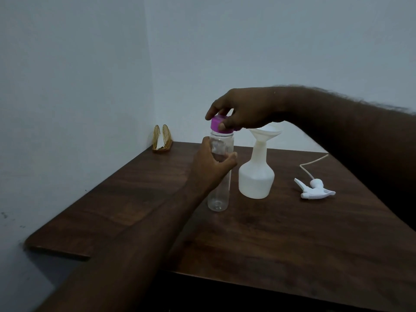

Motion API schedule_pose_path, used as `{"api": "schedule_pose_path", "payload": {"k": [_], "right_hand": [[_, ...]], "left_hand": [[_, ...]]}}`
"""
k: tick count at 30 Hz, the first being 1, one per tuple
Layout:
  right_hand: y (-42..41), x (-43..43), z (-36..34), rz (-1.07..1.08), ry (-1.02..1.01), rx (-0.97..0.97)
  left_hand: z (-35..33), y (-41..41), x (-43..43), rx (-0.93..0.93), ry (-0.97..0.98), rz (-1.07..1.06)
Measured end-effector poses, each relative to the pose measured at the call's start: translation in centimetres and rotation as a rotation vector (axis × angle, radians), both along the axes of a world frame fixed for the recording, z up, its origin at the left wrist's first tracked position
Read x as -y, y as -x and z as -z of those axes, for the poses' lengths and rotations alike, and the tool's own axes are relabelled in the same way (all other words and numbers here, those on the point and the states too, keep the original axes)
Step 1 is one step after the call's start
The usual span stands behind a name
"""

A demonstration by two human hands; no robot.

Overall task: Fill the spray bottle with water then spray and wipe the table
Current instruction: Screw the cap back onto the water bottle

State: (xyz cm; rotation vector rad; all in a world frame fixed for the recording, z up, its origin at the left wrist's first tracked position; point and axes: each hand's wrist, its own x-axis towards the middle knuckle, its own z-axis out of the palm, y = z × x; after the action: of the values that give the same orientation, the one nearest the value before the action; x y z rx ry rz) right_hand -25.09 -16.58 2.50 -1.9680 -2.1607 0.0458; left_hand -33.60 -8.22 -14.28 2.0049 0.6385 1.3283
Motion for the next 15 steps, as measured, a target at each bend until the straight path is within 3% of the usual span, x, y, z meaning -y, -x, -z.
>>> {"api": "schedule_pose_path", "payload": {"k": [7,15], "right_hand": [[1.2,-0.2,-0.4,-0.01,0.053,0.214],[2.0,-0.3,-1.0,0.009,0.124,0.26]], "left_hand": [[0.0,0.0,0.1,0.026,0.0,0.004],[-0.1,0.0,0.0,-0.003,-0.013,-0.018]]}}
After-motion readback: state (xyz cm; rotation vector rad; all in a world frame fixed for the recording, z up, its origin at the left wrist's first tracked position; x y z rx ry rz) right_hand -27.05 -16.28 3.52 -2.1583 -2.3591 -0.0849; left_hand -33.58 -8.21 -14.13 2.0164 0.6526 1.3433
